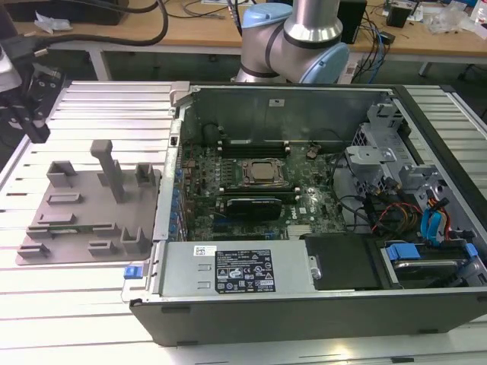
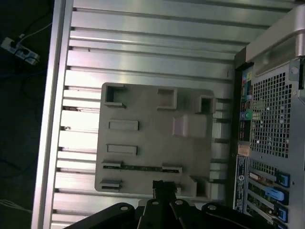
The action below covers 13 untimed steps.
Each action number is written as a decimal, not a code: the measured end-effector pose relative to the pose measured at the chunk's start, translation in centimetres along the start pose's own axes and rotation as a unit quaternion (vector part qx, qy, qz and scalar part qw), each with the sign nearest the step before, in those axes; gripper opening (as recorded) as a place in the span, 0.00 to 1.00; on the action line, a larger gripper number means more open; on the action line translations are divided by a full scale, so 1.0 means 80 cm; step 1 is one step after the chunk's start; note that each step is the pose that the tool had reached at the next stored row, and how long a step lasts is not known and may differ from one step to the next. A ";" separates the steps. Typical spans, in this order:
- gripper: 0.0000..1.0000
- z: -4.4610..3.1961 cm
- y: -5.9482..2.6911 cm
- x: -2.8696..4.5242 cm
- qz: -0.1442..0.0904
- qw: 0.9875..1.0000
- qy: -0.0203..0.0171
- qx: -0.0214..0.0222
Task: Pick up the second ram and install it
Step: 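Pick up the second ram and move it above second insertion slot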
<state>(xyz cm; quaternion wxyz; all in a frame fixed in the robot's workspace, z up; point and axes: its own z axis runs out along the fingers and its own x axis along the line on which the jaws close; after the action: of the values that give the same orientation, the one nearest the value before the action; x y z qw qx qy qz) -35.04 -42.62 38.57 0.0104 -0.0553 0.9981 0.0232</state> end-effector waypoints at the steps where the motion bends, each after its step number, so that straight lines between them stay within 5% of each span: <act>1: 0.08 0.0000 0.000 0.0000 -0.014 1.000 0.001 0.000; 5: 0.08 0.0000 0.000 0.0000 -0.044 0.999 0.002 -0.001; 13: 0.08 0.0000 0.000 0.0000 -0.123 0.992 0.006 -0.003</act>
<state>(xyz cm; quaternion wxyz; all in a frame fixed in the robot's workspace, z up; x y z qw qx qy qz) -35.04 -42.61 38.57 0.0075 -0.1779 0.9837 0.0243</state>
